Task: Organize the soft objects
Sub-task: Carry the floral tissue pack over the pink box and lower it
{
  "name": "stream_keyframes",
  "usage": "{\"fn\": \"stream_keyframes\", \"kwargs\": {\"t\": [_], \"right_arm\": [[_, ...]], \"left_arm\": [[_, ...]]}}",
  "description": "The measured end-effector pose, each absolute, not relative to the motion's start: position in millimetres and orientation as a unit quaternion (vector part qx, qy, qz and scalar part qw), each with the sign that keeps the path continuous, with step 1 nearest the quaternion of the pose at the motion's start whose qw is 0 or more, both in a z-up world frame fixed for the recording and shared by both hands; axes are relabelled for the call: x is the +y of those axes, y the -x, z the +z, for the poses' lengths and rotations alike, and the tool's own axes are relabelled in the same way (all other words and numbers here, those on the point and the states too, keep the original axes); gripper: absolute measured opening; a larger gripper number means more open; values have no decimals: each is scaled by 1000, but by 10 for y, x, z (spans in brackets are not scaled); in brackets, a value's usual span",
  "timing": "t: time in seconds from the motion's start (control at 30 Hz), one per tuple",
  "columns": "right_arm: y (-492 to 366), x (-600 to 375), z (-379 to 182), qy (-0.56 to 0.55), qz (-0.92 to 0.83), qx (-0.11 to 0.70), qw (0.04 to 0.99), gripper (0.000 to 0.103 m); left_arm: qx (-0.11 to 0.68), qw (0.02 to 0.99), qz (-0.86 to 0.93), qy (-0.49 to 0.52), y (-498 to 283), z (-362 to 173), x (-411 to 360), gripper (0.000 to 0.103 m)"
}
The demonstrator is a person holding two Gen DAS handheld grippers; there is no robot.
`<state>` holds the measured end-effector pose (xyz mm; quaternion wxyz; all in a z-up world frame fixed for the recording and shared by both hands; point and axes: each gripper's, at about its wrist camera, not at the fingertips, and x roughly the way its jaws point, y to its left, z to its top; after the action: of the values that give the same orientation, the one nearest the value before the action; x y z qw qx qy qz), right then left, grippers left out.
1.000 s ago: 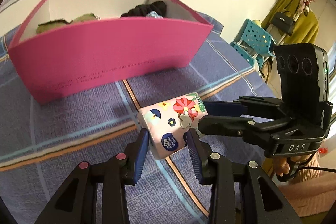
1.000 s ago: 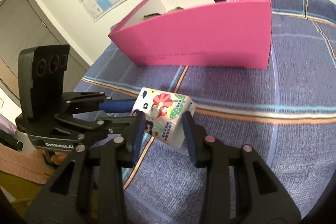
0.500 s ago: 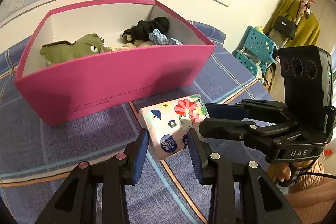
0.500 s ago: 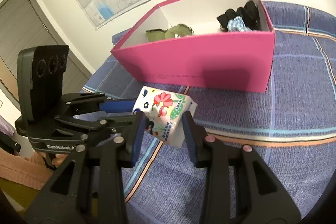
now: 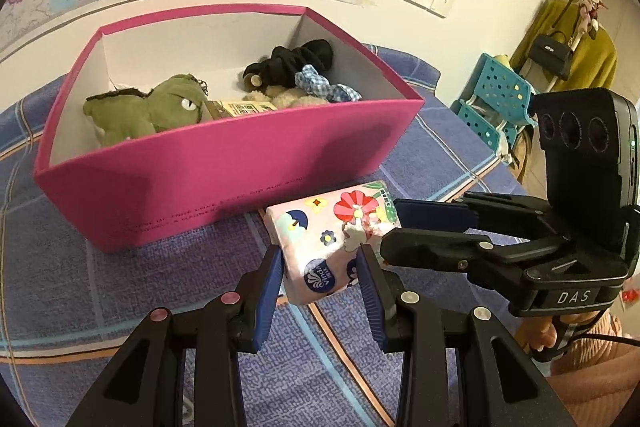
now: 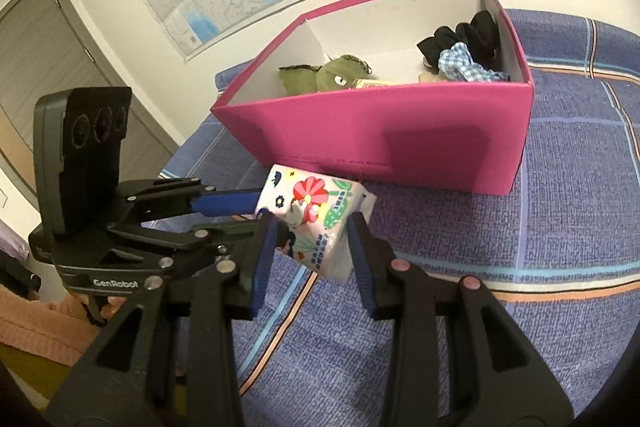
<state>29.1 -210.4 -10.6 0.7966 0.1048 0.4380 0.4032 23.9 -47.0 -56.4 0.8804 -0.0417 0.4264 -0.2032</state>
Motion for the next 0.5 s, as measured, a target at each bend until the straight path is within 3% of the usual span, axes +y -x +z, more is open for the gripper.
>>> {"fn": "stream_keyframes", "kwargs": {"t": [0.5], "right_arm": [[-373, -2065, -27, -105, 406, 425, 802, 40]], "left_arm": [[408, 890, -198, 43, -298, -448, -451, 39]]}}
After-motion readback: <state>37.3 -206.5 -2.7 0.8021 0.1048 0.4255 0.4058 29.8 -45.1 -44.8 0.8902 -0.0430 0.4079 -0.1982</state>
